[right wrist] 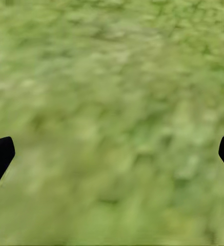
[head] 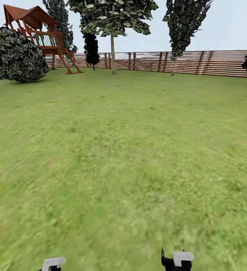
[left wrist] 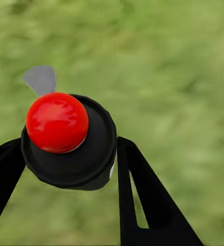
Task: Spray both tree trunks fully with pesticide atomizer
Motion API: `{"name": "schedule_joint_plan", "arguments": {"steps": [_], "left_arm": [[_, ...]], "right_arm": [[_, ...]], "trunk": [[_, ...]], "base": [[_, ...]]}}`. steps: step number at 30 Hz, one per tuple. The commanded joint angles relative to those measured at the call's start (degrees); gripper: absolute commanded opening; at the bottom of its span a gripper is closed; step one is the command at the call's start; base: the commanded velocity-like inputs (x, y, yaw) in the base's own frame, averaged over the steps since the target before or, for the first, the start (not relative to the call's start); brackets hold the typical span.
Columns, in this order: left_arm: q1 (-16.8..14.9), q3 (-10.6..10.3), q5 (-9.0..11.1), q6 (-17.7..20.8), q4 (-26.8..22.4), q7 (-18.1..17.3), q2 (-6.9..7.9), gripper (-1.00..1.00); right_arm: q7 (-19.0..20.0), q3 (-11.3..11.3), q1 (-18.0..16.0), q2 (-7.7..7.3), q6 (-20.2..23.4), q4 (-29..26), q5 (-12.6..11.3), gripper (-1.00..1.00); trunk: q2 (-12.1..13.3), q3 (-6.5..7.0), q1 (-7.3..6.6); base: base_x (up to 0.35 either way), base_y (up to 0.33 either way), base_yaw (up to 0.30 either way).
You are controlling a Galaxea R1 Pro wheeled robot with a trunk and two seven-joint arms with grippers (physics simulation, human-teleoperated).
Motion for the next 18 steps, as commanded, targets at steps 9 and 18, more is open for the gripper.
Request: {"name": "schedule_joint_plan", "arguments": {"steps": [9,18], "left_arm": [[0.0,0.5,-0.2,-0.2,0.1,-0.4,-0.09,-1.0],[0.0,0.5,-0.2,-0.1,0.1,-0.4,-0.09,-1.0]], "right_arm": [[-0.3,-0.3,0.0,0.02,-0.1,0.0,0.6,1.0],[-0.4,-0.3,0.0,-0.02,-0.1,0.1,0.6,1.0]], "trunk": [[0.0,0.5,0.02],[0.0,0.51,0.02]], "base": [[0.168,0.0,0.088],[0.335,0.0,0.002]]}}
